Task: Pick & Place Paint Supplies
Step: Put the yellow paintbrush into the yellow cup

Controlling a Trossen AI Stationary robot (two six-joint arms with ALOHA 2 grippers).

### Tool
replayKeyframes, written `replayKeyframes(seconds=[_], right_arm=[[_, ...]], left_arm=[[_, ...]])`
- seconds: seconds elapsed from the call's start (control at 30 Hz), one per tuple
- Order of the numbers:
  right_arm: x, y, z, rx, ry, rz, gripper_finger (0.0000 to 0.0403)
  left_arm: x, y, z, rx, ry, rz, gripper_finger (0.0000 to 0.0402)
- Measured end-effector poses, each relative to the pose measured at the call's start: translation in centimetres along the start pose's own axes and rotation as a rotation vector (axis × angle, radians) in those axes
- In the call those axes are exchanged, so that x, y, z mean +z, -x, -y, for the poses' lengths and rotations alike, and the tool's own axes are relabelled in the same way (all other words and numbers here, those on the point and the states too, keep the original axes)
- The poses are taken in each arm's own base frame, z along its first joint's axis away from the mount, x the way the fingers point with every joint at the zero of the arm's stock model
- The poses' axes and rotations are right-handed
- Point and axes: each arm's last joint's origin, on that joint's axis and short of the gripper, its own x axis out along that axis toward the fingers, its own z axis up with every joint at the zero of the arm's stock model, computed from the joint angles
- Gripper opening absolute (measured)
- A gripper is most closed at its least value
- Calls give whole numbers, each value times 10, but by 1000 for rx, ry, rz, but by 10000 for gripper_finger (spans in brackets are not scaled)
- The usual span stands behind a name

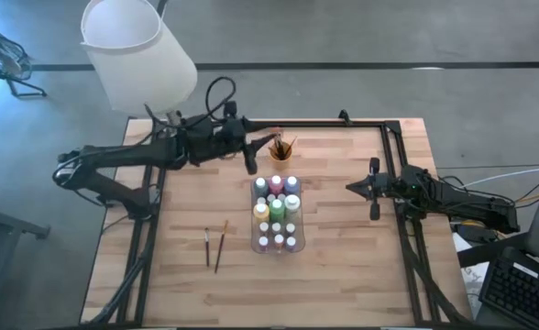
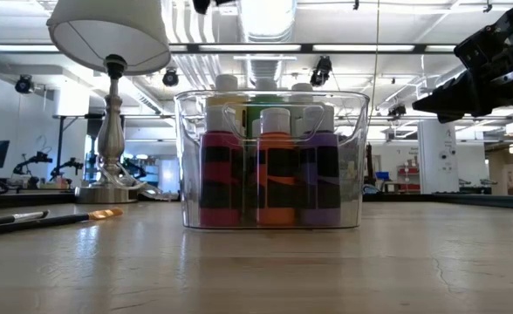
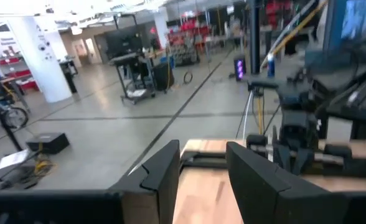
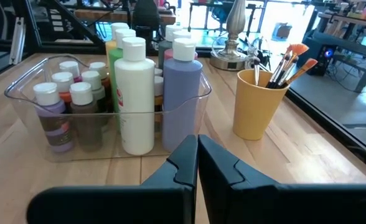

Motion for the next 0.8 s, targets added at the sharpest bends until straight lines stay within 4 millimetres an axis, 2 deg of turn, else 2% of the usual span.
replayKeyframes(seconds=[0.33, 0.57, 0.8], right_arm=[[0, 0, 0, 0, 0, 0, 8], [0, 0, 0, 0, 0, 0, 8], [0, 0, 0, 0, 0, 0, 8]], left_arm=[[16, 15, 38, -28, -73, -92, 138], [26, 26, 62, -102, -68, -81, 138], [31, 41, 86, -80, -78, -90, 138]])
